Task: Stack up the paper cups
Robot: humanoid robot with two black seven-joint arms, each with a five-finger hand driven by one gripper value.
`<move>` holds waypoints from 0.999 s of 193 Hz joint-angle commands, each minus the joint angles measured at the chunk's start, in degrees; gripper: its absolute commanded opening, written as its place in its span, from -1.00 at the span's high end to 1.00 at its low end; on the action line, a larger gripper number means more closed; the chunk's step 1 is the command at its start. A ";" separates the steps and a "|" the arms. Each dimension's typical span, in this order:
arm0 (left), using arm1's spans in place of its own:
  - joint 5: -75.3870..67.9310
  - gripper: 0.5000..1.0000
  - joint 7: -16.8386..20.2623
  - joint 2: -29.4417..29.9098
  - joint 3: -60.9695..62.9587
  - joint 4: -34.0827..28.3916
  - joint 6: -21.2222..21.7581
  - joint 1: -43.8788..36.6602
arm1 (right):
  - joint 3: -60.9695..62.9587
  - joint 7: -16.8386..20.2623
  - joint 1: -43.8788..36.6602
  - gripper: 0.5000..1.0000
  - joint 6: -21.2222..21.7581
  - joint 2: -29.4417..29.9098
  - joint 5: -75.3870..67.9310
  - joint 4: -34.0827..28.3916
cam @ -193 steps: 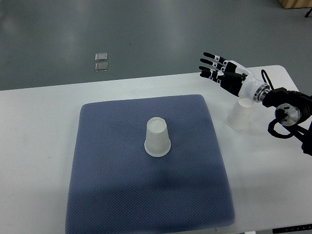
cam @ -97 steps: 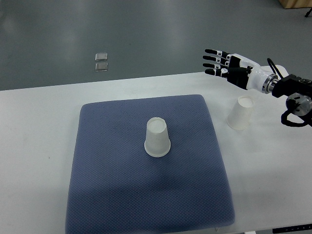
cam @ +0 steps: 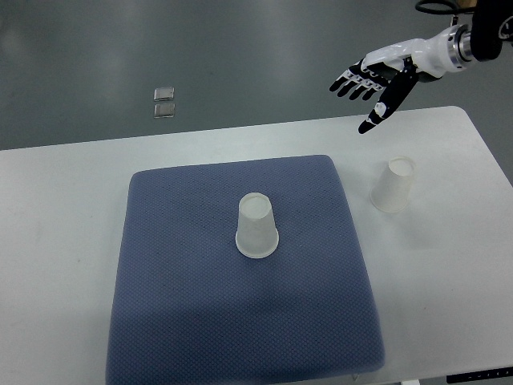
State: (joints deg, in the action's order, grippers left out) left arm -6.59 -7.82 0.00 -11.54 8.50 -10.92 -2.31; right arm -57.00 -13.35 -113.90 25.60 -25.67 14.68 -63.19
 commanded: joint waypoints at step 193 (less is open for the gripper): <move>0.00 -1.00 -0.09 0.00 0.12 0.99 0.03 -0.50 | -12.70 2.71 -7.48 -0.69 -13.55 1.94 -2.11 -9.15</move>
State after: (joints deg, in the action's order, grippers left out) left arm -6.59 -7.92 0.00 -11.34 9.60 -10.93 -2.73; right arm -69.58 -11.03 -126.01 14.99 -24.44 15.93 -74.12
